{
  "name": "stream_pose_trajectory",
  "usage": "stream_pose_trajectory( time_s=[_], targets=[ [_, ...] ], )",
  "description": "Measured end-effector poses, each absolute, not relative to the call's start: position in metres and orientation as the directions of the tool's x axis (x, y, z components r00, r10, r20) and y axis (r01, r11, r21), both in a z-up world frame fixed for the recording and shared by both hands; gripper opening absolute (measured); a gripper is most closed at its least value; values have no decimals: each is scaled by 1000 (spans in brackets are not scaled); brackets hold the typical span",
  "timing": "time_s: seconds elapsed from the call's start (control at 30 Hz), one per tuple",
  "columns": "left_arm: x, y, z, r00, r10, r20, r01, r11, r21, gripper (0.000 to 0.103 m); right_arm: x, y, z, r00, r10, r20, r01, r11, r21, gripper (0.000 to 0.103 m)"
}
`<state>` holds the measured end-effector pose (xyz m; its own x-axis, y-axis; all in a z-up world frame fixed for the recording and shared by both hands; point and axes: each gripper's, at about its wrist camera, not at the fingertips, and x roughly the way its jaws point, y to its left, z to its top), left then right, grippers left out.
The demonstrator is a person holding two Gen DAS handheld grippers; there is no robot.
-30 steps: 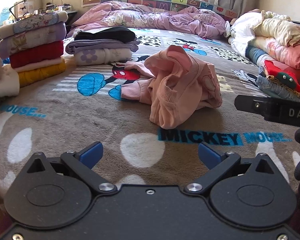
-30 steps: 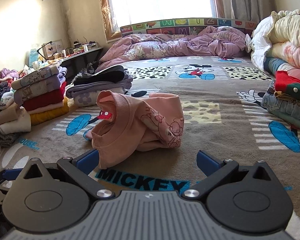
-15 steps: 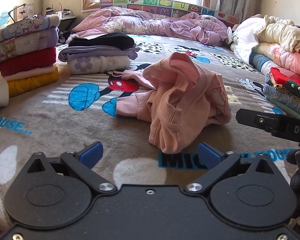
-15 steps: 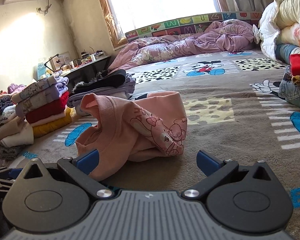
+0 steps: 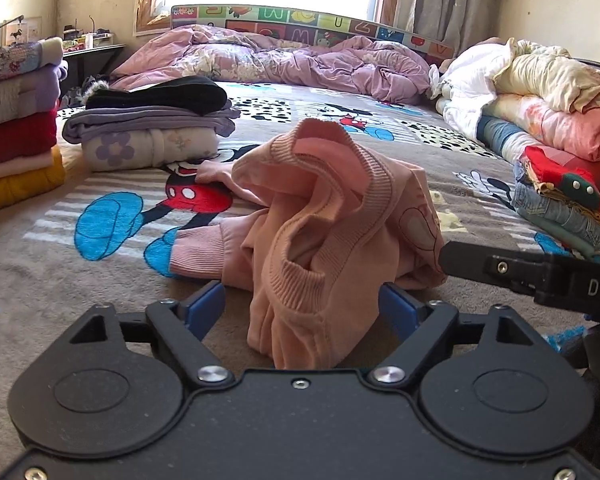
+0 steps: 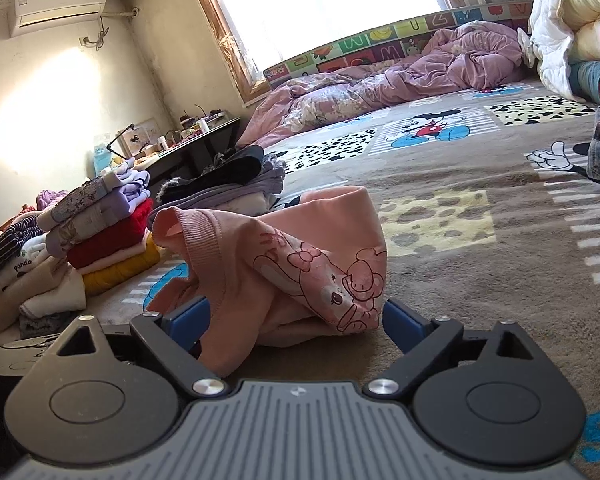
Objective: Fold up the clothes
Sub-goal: 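Move both tools toward the crumpled pink sweatshirt, then grasp the sweatshirt edge with the left tool while the right tool grasps another edge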
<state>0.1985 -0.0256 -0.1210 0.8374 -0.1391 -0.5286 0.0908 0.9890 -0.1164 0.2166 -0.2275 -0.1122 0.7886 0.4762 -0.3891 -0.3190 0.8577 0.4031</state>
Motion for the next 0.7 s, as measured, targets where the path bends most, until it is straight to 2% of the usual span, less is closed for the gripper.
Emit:
stream_pose_trajectory(
  time_s=[0.07,0.23,0.4,0.53,0.7],
  targets=[
    [203,-26,-121,841,-143,-522,95,988,-118,80,221,-226,-113,782,487,-389,-331,853,403,84],
    [216,-26,-114,859,-164,-486,117,985,-125,78,228,-229,-116,777,495,-388,-330,846,419,70],
    [230,-32,-112,862,-200,-465,154,979,-136,76,233,-234,-119,778,495,-386,-317,840,440,66],
    [236,-38,-114,866,-226,-445,188,974,-130,65,235,-238,-122,785,484,-387,-294,840,456,66],
    [231,-42,-118,878,-243,-412,229,970,-84,33,237,-245,-125,790,478,-383,-268,832,486,69]
  ],
)
